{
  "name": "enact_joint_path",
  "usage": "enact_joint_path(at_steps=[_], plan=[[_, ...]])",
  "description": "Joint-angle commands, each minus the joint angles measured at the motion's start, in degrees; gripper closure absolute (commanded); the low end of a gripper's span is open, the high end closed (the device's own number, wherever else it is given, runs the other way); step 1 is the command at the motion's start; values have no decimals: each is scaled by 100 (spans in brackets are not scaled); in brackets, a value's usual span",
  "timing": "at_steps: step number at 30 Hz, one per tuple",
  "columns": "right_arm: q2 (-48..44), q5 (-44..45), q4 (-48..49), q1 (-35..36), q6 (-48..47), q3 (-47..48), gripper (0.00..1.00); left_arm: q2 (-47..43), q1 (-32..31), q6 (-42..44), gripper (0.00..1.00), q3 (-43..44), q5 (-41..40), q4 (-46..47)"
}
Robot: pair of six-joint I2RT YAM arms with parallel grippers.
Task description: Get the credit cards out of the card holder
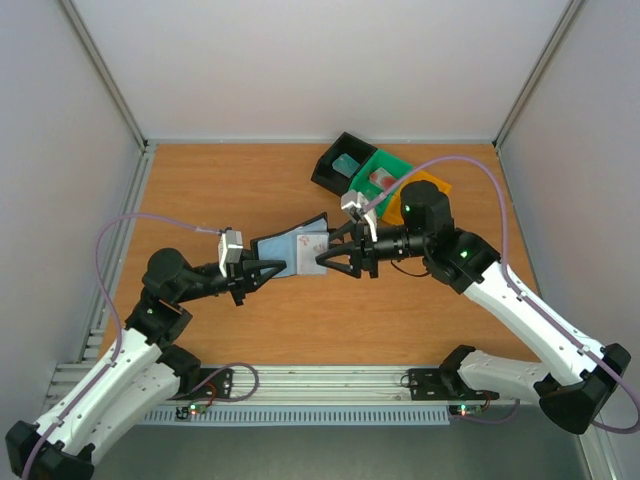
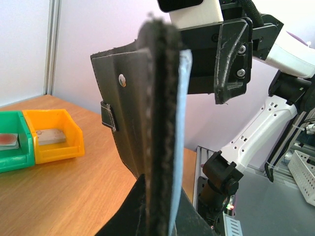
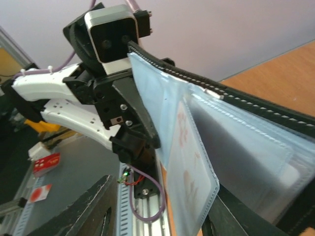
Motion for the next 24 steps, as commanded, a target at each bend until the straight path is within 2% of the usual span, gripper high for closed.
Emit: enact_joint_path(at_steps=[1,7,11,15,17,19,21,24], plan=[[160,-638,45,-6,12,111,56,-83,23,93,100,-41,44,454],[218,-884,49,-2,11,153,70,-92,23,150,100,-35,27,345],[177,-1110,141,-5,44,141,72,-87,23,163,100,-49,20,352],[355,-1346,222,103,100,171,61,-88,23,171,100,-69,14,361],[554,-1202,35,250,-38,289,59,-90,23,164,100,-71,12,366],[670,-1073,-3,386,-142,398,53,-90,23,170,100,-66,6,361],[710,-1020,364,467,-18,349,45,-86,23,176,100,-70,9,354],[817,-996,816,588,116,356,42,-87,23,161,100,-107,2,401]])
